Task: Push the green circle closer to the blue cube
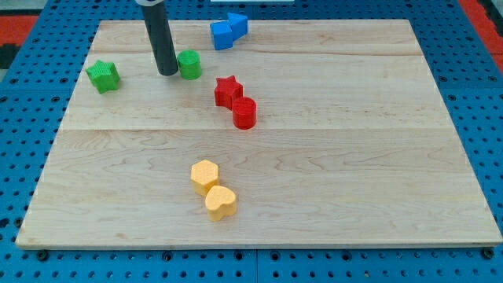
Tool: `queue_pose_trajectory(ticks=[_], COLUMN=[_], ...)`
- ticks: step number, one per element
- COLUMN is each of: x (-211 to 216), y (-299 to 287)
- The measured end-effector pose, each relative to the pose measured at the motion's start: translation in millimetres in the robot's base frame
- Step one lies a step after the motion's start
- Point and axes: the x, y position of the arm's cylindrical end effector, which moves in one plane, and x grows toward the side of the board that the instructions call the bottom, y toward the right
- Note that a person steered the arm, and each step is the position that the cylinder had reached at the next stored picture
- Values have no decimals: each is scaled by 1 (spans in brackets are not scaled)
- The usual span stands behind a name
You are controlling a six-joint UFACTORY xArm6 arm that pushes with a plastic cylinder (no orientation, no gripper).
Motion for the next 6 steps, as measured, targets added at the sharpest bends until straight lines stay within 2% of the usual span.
queue_pose_trajectory(ticks=[3, 4, 5, 6], x=[0, 0, 0, 0], y=[154, 190, 213, 213])
